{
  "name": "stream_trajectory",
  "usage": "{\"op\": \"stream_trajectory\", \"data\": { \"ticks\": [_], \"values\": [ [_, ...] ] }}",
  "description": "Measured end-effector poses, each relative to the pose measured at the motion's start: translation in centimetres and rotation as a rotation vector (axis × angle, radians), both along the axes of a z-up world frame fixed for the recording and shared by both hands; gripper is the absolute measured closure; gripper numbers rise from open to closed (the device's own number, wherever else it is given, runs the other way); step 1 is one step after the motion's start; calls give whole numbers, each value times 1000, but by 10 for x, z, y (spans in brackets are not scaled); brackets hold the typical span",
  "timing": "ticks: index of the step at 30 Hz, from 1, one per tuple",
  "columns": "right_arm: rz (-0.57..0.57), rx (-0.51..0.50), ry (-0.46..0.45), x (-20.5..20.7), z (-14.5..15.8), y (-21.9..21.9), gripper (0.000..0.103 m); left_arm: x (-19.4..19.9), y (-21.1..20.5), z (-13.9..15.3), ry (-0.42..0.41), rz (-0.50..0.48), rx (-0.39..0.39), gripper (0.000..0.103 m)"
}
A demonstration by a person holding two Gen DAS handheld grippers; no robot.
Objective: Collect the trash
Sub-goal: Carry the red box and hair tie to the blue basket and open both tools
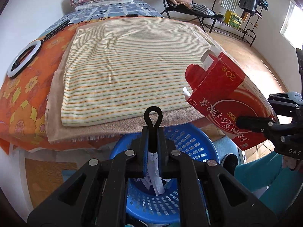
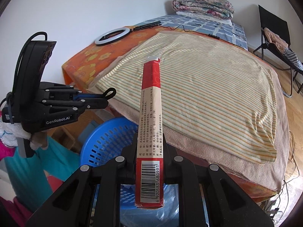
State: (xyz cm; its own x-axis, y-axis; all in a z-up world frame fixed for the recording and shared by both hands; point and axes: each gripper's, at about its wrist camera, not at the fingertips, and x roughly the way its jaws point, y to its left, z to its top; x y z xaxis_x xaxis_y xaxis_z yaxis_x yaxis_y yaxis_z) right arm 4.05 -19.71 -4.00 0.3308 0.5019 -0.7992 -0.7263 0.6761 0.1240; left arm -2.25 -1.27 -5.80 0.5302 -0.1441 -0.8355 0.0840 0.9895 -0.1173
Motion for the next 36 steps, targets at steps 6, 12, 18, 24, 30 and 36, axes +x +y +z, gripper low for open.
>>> {"op": "stream_trajectory", "data": {
  "ticks": [6,12,18,24,30,36],
  "values": [
    [16,-41,35,-20,-26,-2,87,-14,-3,-25,49,-3,-7,97],
    [38,-84,29,-32,-46,1,87,-23,-3,-48,90,12,-12,97],
    [52,-104,51,-37,-59,3,87,-28,-4,-64,130,3,-16,97],
    [61,-121,74,-40,-71,7,87,-29,-3,-69,142,-1,-10,97],
    [64,-126,94,-41,-78,9,85,-27,-1,-73,160,8,-6,97],
    [61,-129,101,-38,-81,11,85,-26,-2,-74,162,14,-2,81]
  ]
}}
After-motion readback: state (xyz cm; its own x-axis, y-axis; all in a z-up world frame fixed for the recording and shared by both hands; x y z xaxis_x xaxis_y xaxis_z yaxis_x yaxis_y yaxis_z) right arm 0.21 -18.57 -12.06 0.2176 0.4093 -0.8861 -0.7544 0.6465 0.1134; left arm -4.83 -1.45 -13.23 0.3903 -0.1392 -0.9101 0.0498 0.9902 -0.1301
